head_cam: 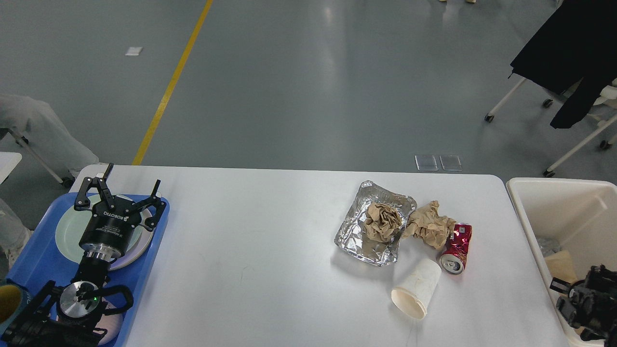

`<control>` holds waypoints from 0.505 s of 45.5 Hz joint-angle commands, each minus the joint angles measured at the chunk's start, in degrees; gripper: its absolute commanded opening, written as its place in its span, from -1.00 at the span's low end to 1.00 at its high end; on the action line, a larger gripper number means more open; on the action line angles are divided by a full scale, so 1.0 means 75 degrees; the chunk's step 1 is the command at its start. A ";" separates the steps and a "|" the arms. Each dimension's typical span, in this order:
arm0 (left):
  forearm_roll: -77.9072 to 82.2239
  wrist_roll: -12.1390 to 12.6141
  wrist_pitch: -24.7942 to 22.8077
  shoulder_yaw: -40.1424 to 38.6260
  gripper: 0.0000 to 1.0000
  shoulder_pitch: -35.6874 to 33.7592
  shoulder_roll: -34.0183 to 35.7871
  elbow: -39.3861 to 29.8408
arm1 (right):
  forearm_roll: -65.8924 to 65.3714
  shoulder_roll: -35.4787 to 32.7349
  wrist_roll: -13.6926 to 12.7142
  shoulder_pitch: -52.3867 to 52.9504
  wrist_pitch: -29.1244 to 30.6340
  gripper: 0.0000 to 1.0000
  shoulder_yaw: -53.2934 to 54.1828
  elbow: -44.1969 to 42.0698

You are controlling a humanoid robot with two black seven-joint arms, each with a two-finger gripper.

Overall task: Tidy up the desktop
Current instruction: 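Drop the paper cup into the white bin and open the gripper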

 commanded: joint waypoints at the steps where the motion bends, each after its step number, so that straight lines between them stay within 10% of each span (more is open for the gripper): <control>1: 0.0000 0.0000 0.0000 0.0000 0.93 0.0000 0.0000 0.0004 | 0.0011 -0.0124 0.0010 -0.0002 -0.0321 0.58 -0.0011 -0.0004; 3: 0.0000 0.0000 0.0000 0.0000 0.93 0.0000 0.0000 0.0004 | 0.0011 -0.0136 0.0010 0.0009 -0.0450 1.00 -0.0011 -0.0004; 23: 0.0000 0.0000 0.0000 0.0000 0.93 0.0000 0.0000 0.0004 | 0.0011 -0.0323 0.0010 0.0266 -0.0451 1.00 0.0047 0.0172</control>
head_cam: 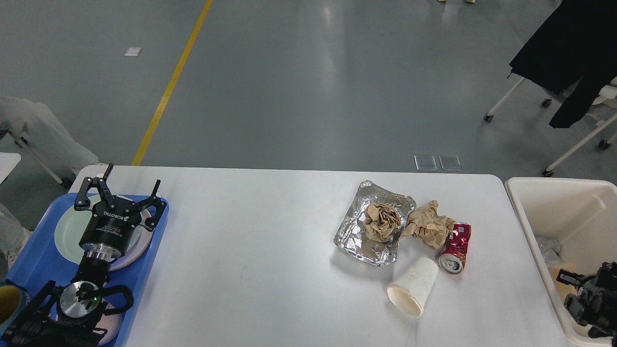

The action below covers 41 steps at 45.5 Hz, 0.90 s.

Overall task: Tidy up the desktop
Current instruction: 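Drop the paper cup into the white bin and open the gripper, then move the right gripper over the foil tray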

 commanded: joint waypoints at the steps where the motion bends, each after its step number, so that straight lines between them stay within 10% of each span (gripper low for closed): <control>1: 0.0000 0.0000 0.0000 0.0000 0.93 0.0000 0.0000 0.0004 | 0.0000 -0.0221 -0.0006 0.0270 0.0033 1.00 0.0038 0.0147; 21: 0.0000 0.0000 0.0000 0.0000 0.93 0.0000 0.0000 -0.0008 | -0.1359 -0.1967 -0.0638 0.4944 0.1333 1.00 -0.0781 0.5548; 41: 0.0000 0.0000 0.0000 0.0000 0.93 0.0000 0.0000 0.0004 | -0.1219 -0.0785 -0.0568 1.0136 0.3397 1.00 -0.2270 0.9732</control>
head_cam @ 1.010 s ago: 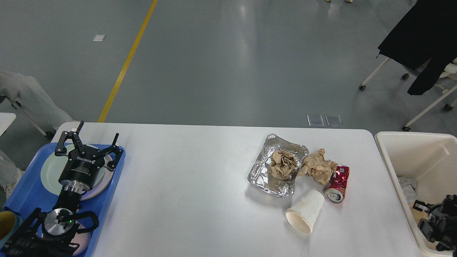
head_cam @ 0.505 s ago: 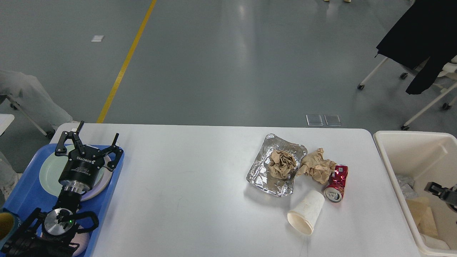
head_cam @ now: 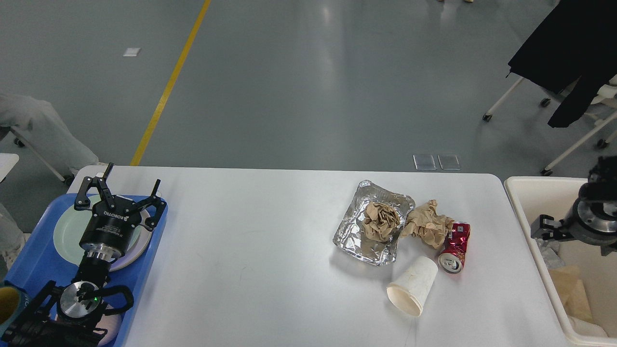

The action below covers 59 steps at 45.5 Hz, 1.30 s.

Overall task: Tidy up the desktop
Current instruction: 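Move the right gripper over the foil tray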

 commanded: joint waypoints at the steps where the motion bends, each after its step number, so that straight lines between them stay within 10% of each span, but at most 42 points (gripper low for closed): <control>1: 0.0000 0.0000 0.0000 0.0000 0.93 0.0000 -0.0001 -0.0002 | 0.0157 0.0459 0.0046 0.1196 0.0135 1.00 0.0081 0.1006; 23: 0.0000 0.0000 0.0000 0.0000 0.93 0.0000 -0.0001 0.0010 | 0.3014 0.2616 -0.0012 0.3740 0.0474 1.00 0.0363 0.2976; 43: 0.0000 0.0000 0.0000 0.0000 0.93 0.0000 -0.0001 0.0010 | 0.4071 0.2535 -0.0048 0.3495 -0.0099 1.00 0.0444 0.2906; 59: 0.0000 0.0000 0.0000 0.0000 0.93 0.0000 -0.0001 -0.0002 | -0.0741 0.2546 -0.0024 0.1668 -0.0522 0.94 0.2599 0.1910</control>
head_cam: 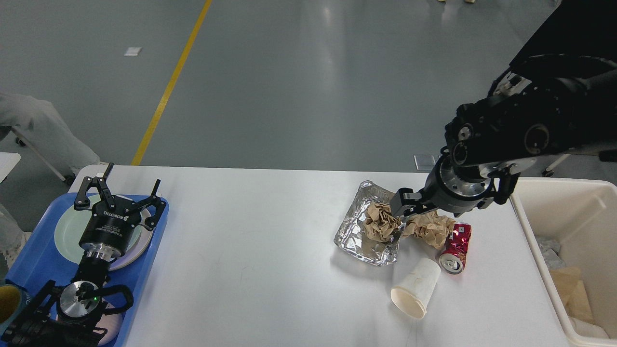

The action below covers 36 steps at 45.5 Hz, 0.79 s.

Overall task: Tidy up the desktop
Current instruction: 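Move the right gripper over the foil tray, then grasp the foil tray with the right gripper and lift it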

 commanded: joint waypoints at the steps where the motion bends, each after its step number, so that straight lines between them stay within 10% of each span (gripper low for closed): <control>1: 0.0001 0.0000 0.0000 0.0000 0.93 0.0000 -0.0001 0.0010 | -0.2362 0.0023 -0.0001 -0.0852 0.0004 0.94 0.1048 -0.0314; 18: 0.0001 0.0000 0.0000 0.0000 0.93 0.0000 -0.0001 -0.0001 | -0.6536 0.1581 -0.0001 -0.3418 -0.0066 0.92 0.2327 -0.2141; 36: 0.0001 0.0000 0.0000 0.0000 0.93 0.0000 -0.0001 -0.0001 | -0.6877 0.2730 -0.0036 -0.5821 -0.0101 0.92 0.2327 -0.4896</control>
